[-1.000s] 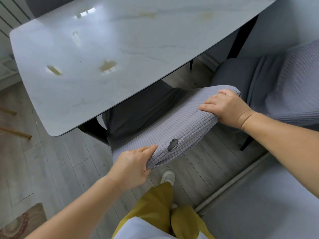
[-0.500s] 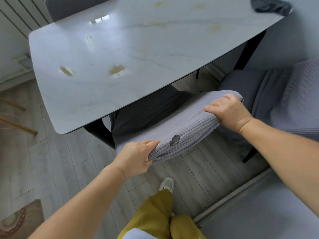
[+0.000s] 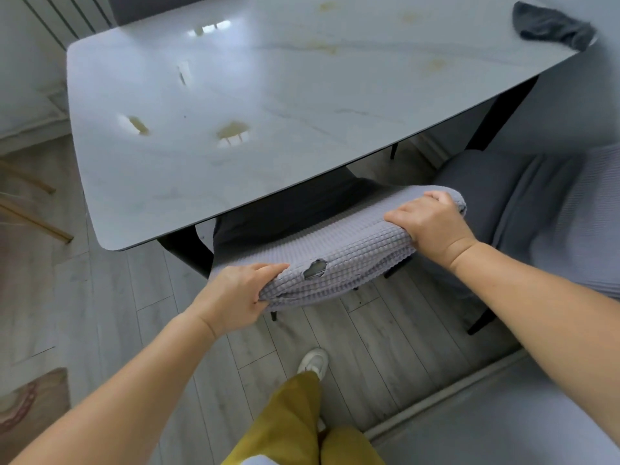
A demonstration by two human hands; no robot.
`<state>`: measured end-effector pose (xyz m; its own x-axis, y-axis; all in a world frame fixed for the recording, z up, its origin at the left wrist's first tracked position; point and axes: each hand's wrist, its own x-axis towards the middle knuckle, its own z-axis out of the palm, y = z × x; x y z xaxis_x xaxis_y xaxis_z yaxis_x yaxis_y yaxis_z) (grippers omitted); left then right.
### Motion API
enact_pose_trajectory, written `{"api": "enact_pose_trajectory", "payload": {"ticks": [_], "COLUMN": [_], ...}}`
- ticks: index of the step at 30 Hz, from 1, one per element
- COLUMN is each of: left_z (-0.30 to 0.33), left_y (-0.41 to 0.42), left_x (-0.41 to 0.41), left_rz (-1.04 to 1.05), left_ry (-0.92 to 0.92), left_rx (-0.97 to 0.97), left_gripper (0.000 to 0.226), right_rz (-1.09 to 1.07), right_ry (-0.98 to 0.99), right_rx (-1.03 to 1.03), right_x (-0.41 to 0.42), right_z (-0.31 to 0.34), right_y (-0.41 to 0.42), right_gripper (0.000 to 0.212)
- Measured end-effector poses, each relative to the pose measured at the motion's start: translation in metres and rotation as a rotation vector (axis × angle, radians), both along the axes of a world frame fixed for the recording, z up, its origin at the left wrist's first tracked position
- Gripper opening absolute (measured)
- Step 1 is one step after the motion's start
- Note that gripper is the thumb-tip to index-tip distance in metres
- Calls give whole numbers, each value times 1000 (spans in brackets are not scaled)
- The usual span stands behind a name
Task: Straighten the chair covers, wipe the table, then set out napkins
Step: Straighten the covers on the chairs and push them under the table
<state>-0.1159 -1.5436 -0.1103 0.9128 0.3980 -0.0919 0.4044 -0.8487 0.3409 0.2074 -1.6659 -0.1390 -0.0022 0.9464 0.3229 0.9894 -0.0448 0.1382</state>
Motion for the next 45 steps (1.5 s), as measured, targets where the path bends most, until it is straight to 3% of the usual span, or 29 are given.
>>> {"api": "enact_pose_trajectory", "payload": {"ticks": [9, 15, 20, 28, 34, 45], "left_z": [4, 16, 7, 1, -3, -1], "left_y": [8, 45, 52, 34, 9, 8], "left_x": [6, -3, -23, -23, -18, -3], "left_rz": [61, 91, -3, 0, 78, 104], "left_ry": [28, 66, 106, -10, -32, -30], "left_rx": [-28, -2, 60, 131, 143, 135], "left_gripper": [55, 59, 66, 64, 76, 72], "right_rz": [-136, -173, -190, -128, -65, -168], "right_ry": [-25, 24, 15, -30, -65, 21], "right_rx": [-32, 58, 111, -9, -78, -334], "right_x": [-4, -20, -46, -41, -29, -10], "right_z": [9, 20, 9, 9, 5, 17], "right_y": [18, 42, 36, 23, 18, 36], "right_gripper": [45, 40, 35, 36, 40, 41]}}
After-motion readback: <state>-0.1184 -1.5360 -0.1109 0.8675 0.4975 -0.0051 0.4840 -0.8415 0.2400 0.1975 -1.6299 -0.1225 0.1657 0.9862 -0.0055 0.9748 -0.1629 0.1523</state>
